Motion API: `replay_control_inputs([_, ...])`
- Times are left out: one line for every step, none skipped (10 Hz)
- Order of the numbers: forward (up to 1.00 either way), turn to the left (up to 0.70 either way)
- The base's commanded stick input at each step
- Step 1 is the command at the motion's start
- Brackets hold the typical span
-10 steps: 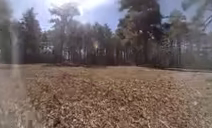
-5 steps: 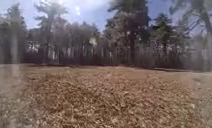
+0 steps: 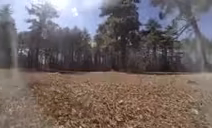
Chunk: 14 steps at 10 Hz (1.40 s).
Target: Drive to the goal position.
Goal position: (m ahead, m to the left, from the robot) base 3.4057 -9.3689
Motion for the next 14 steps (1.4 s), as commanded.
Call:
replay_control_inputs([0.68, -0.34])
replay_control_inputs([0.68, -0.34])
replay_control_inputs([0.68, -0.34])
replay_control_inputs([0.68, -0.34])
replay_control_inputs([0.68, -0.1])
replay_control_inputs([0.68, 0.0])
replay_control_inputs([0.68, 0.0])
replay_control_inputs([0.68, 0.0])
replay_control_inputs([0.68, 0.0])
replay_control_inputs([0.68, 0.0])
replay_control_inputs([0.68, 0.0])
replay_control_inputs([0.68, 0.0])
replay_control_inputs([0.68, 0.0])
replay_control_inputs([0.68, -0.28])
